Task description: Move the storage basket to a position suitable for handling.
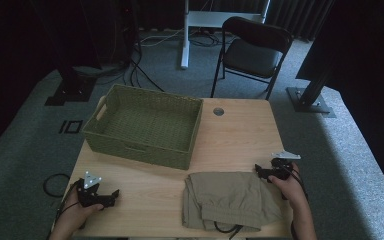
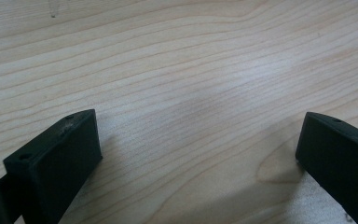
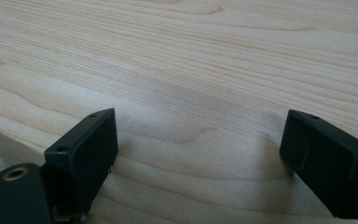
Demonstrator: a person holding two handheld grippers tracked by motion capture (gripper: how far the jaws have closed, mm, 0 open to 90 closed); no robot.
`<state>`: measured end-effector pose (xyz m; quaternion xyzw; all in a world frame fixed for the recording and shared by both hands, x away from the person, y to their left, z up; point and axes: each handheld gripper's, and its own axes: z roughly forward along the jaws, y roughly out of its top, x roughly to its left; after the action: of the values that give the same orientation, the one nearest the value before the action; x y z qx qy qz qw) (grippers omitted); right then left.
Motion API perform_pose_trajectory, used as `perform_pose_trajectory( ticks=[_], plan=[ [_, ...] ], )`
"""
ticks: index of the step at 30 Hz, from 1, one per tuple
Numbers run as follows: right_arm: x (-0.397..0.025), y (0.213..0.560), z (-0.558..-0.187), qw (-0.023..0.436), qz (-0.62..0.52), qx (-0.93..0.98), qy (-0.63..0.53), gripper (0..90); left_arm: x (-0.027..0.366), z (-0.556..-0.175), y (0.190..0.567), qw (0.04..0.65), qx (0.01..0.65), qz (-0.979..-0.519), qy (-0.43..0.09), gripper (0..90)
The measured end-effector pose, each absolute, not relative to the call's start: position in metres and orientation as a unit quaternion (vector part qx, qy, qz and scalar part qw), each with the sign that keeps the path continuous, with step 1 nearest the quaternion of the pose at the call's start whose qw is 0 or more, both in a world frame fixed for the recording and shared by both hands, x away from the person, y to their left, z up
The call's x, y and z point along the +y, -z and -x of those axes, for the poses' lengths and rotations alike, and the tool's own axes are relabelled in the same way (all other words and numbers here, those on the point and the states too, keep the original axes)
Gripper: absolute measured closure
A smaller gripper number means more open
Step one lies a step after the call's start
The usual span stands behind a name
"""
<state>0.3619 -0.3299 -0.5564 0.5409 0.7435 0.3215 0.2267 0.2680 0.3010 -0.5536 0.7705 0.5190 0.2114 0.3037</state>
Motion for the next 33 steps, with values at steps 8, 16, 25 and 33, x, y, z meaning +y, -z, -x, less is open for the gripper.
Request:
perform_pose_trajectory(
  ticks=[8, 16, 25, 33],
  plan=[
    [-0.329, 0.556, -0.362, 0.222, -0.53, 0.751, -0.325, 10.9, 0.306, -0.267, 0.553, 0.308, 0.501, -0.783, -0.204, 0.8],
    [-0.325, 0.555, -0.365, 0.206, -0.525, 0.752, -0.341, 13.0, 0.313, -0.27, 0.553, 0.31, 0.497, -0.783, -0.208, 0.8],
    [-0.314, 0.539, -0.37, 0.21, -0.52, 0.751, -0.347, 12.9, 0.321, -0.28, 0.548, 0.32, 0.498, -0.778, -0.209, 0.8],
    [-0.3, 0.529, -0.373, 0.205, -0.521, 0.75, -0.354, 12.0, 0.33, -0.289, 0.54, 0.326, 0.499, -0.773, -0.219, 0.8]
  ],
)
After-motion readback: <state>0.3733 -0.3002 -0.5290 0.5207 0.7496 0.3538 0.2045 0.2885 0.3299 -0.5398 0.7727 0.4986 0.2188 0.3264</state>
